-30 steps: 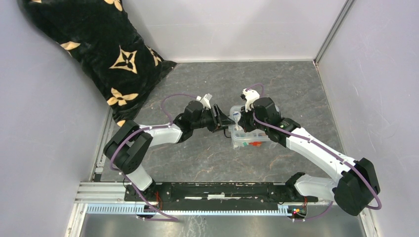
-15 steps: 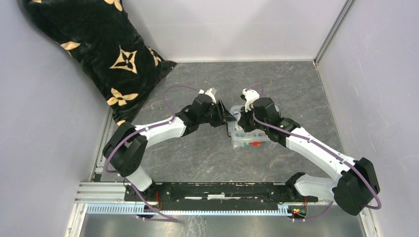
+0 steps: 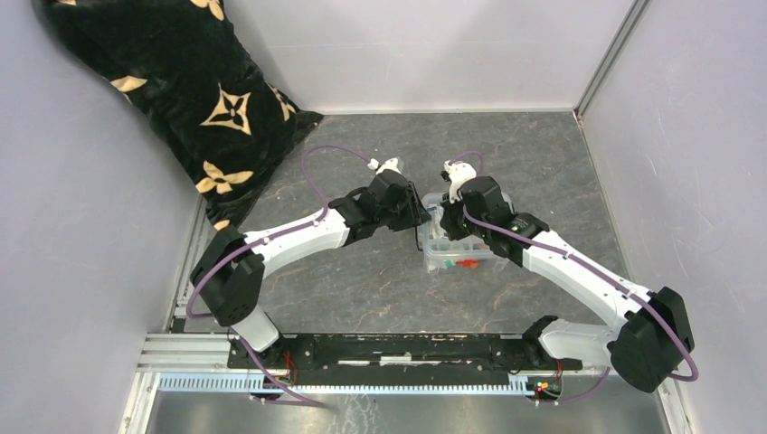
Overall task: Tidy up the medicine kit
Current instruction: Close the lid of the medicine box.
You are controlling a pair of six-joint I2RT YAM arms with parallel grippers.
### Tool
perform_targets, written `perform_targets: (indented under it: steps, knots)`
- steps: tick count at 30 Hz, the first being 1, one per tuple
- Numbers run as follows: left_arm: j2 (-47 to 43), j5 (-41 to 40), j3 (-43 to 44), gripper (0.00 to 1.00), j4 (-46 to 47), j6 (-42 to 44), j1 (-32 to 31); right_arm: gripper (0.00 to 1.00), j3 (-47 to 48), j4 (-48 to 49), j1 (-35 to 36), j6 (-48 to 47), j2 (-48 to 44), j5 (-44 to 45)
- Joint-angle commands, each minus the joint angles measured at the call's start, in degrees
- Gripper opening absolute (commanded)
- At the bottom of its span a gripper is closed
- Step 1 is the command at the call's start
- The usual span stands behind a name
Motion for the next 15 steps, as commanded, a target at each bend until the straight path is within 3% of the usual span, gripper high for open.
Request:
perform_targets:
  steps: [1, 15]
  knots:
    - [3.07, -9.07, 0.71, 0.41, -11.78, 6.7, -0.65, 0.0, 1.31, -7.47, -0.05, -0.97, 1.24, 6.47]
    - [4.15, -13.03, 3.7, 0.42, -17.45, 7.16, -2.91, 0.0, -0.64, -5.19, -0.08, -0.52, 2.16, 3.27]
